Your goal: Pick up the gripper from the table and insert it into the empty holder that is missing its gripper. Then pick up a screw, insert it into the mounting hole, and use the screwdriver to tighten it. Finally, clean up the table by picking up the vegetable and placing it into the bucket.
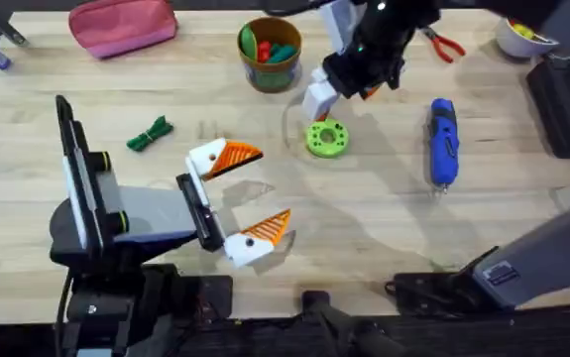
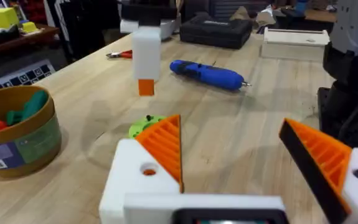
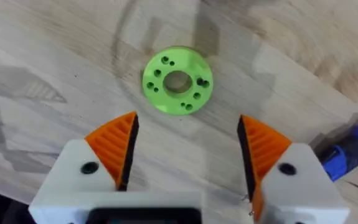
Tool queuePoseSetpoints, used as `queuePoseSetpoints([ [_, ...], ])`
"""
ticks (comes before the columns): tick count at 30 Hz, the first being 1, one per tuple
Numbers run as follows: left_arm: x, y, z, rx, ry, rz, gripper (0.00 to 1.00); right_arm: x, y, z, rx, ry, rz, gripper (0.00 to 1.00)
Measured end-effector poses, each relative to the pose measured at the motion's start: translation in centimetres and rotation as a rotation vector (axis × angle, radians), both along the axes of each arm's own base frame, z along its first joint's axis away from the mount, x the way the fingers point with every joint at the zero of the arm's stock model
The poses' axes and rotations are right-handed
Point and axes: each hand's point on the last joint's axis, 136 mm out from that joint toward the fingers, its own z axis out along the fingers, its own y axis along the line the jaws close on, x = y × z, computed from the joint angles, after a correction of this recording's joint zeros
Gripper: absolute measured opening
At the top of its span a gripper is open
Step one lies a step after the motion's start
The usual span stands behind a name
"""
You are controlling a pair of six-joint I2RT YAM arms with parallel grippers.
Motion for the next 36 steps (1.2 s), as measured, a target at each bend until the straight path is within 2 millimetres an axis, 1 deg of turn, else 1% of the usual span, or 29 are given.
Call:
queuePoseSetpoints([
  [5, 0.0, 0.0, 0.0, 0.0, 0.0, 0.0, 0.986, 0.1, 0.1, -1.4, -0.02, 0.035, -0.001, 0.83],
  [11, 0.0, 0.0, 0.0, 0.0, 0.0, 0.0, 0.985, 0.7, 0.4, -1.7, -0.006, 0.017, -0.02, 0.806],
  [18, 0.0, 0.0, 0.0, 0.0, 0.0, 0.0, 0.985, 0.5, 0.3, -4.0, -0.008, 0.025, -0.036, 0.754],
  [22, 0.0, 0.0, 0.0, 0.0, 0.0, 0.0, 0.985, 0.5, 0.1, -5.0, -0.005, 0.026, -0.054, 0.721],
  [31, 0.0, 0.0, 0.0, 0.0, 0.0, 0.0, 0.985, 0.8, -0.3, -6.4, 0.003, 0.021, -0.101, 0.693],
  [36, 0.0, 0.0, 0.0, 0.0, 0.0, 0.0, 0.985, 0.8, -0.4, -6.6, 0.006, 0.02, -0.115, 0.686],
])
